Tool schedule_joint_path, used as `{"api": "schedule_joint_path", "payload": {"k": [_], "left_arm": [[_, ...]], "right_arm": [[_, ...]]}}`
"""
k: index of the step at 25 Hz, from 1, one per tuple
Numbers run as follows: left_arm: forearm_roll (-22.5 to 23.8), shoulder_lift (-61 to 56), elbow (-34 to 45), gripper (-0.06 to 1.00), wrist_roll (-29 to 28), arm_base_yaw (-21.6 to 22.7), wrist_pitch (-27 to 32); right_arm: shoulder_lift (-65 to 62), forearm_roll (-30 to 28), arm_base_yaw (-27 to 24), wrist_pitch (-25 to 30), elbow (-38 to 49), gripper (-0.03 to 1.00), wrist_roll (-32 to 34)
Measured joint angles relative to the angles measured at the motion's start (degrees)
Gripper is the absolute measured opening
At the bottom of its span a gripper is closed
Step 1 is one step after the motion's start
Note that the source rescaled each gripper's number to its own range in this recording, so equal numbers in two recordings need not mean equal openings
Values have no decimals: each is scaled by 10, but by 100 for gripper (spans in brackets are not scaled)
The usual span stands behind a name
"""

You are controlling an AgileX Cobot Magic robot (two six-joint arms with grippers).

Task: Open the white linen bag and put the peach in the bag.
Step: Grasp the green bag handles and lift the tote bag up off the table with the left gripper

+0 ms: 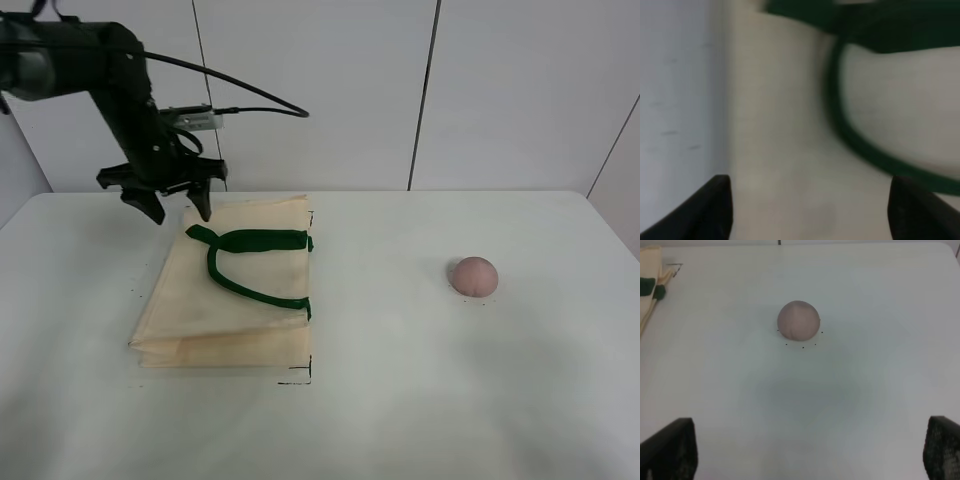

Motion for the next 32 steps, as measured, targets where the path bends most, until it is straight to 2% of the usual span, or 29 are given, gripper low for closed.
{"api": "schedule_joint_path", "payload": {"k": [4,5,13,18,25,32], "left_arm": [[26,51,-24,96,-54,-58,-12],[30,59,-25,96,-61,-61,-18],[54,85,-27,96,-78,-59,-41],[56,85,-28,96,-80,-56,-61],[56,89,-28,96,-80,-54,-60],[56,135,-23,96,-80,-54,-70]], "right_arm": [[0,0,0,0,0,100,0],[0,0,0,0,0,100,0],[0,0,0,0,0,100,0],[0,0,0,0,0,100,0],[0,0,0,0,0,100,0],[0,0,0,0,0,100,0]]}}
